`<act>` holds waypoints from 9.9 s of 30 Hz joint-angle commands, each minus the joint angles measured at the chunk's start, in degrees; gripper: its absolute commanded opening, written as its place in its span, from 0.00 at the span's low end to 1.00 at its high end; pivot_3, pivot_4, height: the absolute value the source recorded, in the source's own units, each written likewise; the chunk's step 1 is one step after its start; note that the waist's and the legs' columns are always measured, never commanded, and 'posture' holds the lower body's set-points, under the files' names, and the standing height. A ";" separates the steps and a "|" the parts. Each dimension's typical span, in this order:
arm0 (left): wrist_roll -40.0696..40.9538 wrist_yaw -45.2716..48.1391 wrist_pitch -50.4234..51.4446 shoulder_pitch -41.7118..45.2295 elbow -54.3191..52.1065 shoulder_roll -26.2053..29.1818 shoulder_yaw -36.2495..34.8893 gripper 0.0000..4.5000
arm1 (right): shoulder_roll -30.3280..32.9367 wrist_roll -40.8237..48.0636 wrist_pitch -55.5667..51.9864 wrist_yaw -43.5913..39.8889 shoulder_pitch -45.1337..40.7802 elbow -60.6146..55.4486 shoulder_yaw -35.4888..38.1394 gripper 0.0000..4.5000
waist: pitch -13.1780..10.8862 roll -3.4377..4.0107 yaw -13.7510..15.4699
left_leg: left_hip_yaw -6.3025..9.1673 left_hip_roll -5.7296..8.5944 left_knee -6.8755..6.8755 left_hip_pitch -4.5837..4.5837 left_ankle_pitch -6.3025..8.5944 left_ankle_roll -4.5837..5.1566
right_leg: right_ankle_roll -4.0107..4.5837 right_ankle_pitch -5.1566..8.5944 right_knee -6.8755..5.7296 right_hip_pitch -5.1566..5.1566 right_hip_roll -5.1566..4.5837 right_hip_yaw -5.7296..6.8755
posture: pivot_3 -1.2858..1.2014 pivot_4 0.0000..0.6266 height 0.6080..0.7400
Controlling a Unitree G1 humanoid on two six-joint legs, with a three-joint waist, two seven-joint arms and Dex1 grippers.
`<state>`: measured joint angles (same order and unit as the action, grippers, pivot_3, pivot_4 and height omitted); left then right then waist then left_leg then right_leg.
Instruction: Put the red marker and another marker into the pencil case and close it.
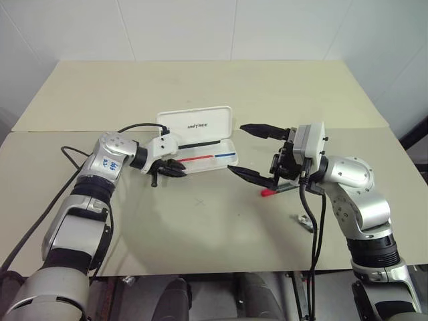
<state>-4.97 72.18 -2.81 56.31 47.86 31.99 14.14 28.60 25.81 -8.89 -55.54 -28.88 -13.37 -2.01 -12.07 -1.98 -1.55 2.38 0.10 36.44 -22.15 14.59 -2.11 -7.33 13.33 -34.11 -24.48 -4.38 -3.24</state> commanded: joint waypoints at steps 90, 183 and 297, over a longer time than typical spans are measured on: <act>38.67 -1.18 27.65 -37.40 -62.53 26.94 -36.98 1.00 | 12.62 -30.82 38.92 -29.43 -27.39 70.60 -14.45 0.71 | -0.08 0.11 -1.95 | -0.15 -0.10 0.49 0.05 0.02 0.04 | 0.69 0.36 -0.01 0.13 0.07 -0.13 | 0.52 0.24 1.00; 28.64 -0.23 16.24 -53.03 -55.57 29.31 -37.54 1.00 | 3.38 -1.20 -22.24 -21.67 -14.72 1.40 -12.33 1.00 | -0.19 0.28 -1.62 | -0.04 -0.24 0.26 -0.12 0.29 -0.07 | 0.63 0.39 -0.10 -0.16 0.06 0.07 | 0.52 0.24 1.00; 19.74 5.62 29.09 -22.48 -54.89 20.62 1.16 0.23 | 15.02 10.57 -11.69 -11.07 7.90 -7.45 9.79 1.00 | -0.18 0.22 -0.30 | -0.51 -0.97 -0.19 0.51 0.61 -0.55 | 0.69 0.58 -0.17 -0.04 0.94 -0.33 | 0.52 0.24 1.00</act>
<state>15.37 77.57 27.01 33.26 -6.37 52.50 15.28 42.58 34.77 -20.24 -67.41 -20.85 -18.10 5.52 -12.25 -1.76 -1.86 1.85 -0.87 36.29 -21.64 15.20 -2.66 -6.64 13.91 -34.28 -24.52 -3.43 -3.58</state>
